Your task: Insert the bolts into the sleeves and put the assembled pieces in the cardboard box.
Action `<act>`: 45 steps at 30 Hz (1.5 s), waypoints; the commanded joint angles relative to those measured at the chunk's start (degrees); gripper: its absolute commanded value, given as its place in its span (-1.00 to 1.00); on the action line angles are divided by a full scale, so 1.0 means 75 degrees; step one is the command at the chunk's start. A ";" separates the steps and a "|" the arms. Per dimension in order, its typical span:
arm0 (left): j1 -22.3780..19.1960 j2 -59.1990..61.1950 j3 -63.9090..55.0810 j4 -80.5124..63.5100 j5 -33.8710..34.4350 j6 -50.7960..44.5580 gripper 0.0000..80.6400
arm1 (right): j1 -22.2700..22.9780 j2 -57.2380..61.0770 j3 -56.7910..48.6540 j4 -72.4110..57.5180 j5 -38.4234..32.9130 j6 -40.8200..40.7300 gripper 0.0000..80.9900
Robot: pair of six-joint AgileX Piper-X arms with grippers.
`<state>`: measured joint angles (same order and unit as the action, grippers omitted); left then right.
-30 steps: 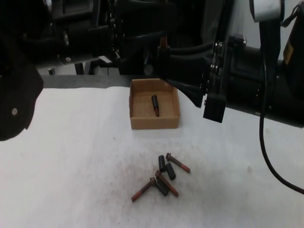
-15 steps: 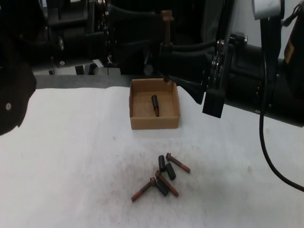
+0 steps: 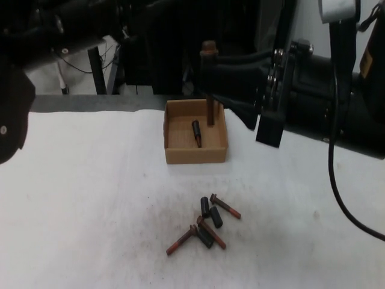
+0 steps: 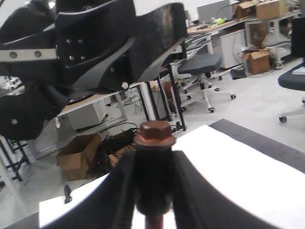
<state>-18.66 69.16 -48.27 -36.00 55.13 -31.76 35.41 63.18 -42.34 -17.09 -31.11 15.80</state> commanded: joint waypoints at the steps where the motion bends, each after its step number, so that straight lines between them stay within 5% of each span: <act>1: 0.0233 -0.0072 -0.0056 -0.0146 -0.0813 -0.0056 -0.17 | -0.0101 0.0067 -0.0478 0.0755 0.1006 0.0001 -0.98; 7: 0.0763 -0.0177 -0.0056 0.1545 -0.1974 0.0312 -0.27 | -0.0599 0.1235 -0.1820 0.2938 0.1137 -0.0141 -0.98; 13: 0.0965 -0.0777 -0.0056 0.5448 -0.2518 0.2131 -0.99 | -0.0930 0.3183 -0.3743 0.4573 0.1375 -0.0168 -0.98; 22: 0.0947 -0.1559 -0.0056 0.9967 -0.4939 0.4623 -1.00 | -0.0975 0.6374 -0.7137 0.6463 0.2606 -0.0736 -0.98; 31: 0.0947 -0.1665 -0.0036 1.0889 -0.4948 0.4701 -1.00 | -0.1272 0.8282 -0.9255 0.7368 0.3548 -0.0736 -0.98; 45: 0.0947 -0.1665 -0.0036 1.0572 -0.4948 0.4701 -1.00 | -0.1688 0.8672 -0.9409 0.8042 0.3930 -0.1282 -0.98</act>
<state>-11.54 57.20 -48.27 44.62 18.29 3.27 22.83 128.70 -112.02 43.34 -1.60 7.65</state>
